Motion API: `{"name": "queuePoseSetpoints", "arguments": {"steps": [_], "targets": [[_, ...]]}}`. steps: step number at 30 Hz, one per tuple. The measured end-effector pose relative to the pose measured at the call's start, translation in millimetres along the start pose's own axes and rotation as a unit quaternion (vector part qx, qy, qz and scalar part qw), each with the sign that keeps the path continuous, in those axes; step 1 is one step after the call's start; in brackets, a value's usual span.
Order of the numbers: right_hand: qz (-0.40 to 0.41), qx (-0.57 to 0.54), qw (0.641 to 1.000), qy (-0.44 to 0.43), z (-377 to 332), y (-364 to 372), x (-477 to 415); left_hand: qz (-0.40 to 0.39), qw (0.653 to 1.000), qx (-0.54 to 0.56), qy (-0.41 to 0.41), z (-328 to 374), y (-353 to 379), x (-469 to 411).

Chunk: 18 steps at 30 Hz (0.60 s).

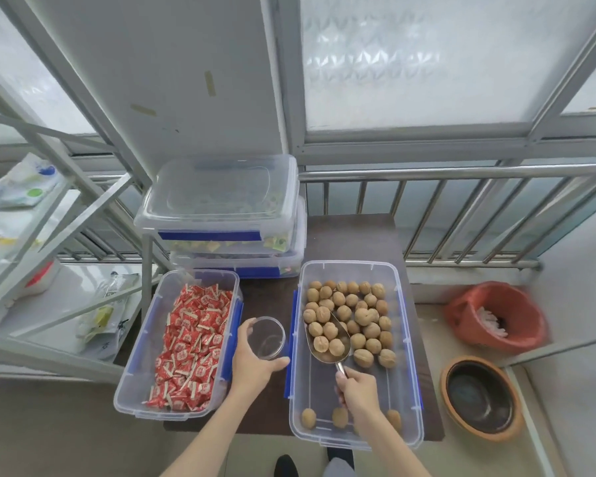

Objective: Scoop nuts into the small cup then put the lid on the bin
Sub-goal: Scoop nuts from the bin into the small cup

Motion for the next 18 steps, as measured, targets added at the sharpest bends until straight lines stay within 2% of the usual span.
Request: {"name": "queuePoseSetpoints", "arguments": {"steps": [3, 11, 15, 18], "targets": [[-0.012, -0.001, 1.0, -0.025, -6.4, -10.0, 6.4, 0.025, 1.0, -0.004, 0.001, 3.6, 0.5, 1.5], [-0.125, 0.048, 0.99, -0.039, -54.1, -30.7, 37.6, 0.059, 0.986, -0.112, 0.112, 44.9, -6.0, -0.8], [-0.156, 0.105, 0.981, -0.051, -82.2, -45.3, 46.8, 0.095, 0.964, -0.191, 0.16, 67.9, -8.4, 1.6], [-0.169, 0.172, 0.968, -0.064, -106.1, -49.3, 51.4, 0.093, 0.954, -0.209, 0.192, 82.6, -7.7, 5.8]]}}
Point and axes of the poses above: each hand's wrist, its own x-axis away from the middle knuckle, its own y-axis out of the palm, z = x × y, the point moved 10 cm from there along -x, towards the middle knuckle, and after that the axes turned 15 degrees about -x, right-handed, at the moved point
